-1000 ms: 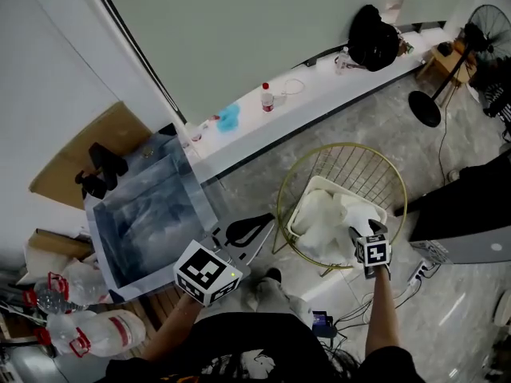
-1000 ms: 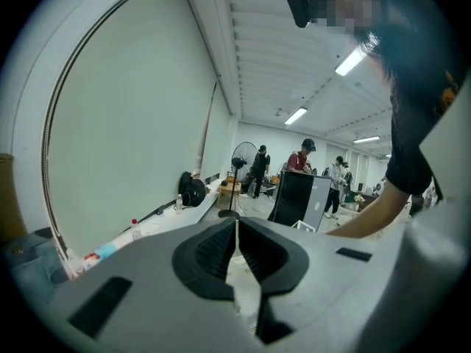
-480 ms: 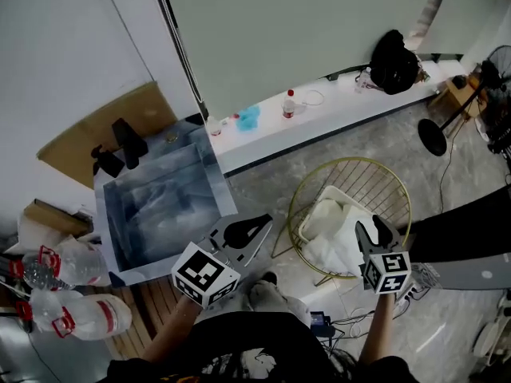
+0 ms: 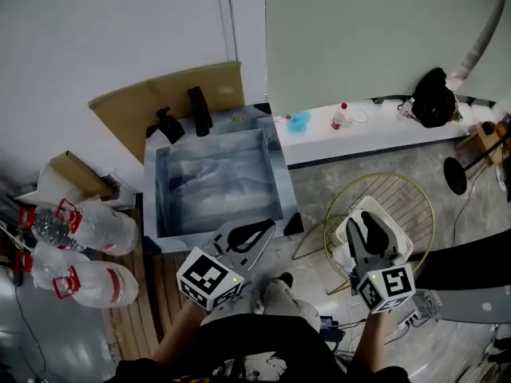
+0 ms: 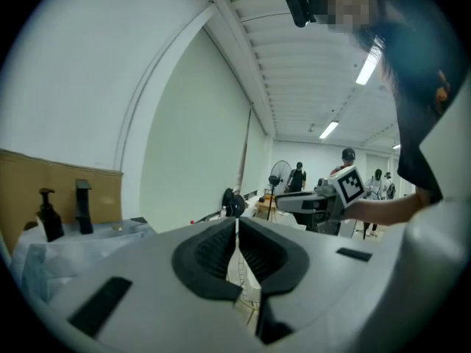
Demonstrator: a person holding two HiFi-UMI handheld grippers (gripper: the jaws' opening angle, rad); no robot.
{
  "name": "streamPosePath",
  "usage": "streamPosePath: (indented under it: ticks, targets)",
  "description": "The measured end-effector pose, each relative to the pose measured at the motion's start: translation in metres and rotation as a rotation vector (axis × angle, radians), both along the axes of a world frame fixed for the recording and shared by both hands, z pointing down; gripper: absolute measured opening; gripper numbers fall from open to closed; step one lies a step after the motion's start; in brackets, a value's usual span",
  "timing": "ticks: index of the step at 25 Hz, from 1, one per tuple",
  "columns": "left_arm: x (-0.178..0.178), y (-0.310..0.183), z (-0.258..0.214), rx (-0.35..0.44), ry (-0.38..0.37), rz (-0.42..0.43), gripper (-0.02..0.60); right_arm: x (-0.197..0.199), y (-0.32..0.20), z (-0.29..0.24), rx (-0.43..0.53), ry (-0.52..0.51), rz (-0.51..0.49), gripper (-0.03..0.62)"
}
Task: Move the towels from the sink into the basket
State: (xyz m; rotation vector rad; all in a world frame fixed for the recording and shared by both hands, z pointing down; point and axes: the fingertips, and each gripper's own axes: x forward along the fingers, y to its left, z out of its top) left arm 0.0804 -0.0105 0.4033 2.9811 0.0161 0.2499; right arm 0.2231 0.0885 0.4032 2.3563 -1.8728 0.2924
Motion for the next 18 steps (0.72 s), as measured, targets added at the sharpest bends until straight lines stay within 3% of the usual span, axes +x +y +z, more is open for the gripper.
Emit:
streamPosePath:
  ticks: [9,18]
  targets:
    - [-0.11,-0.023,-0.001,0.003,0.026,-0.131,0.014,-0.14,-0.065,-0.012,0.061,-0.014,-0.204,0.089]
    - [-0.177,-0.032,-0.005,0.0,0.071,-0.206,0.014,-0.207,-0.088,-0.003,0.04,0.008,-0.273,0.036]
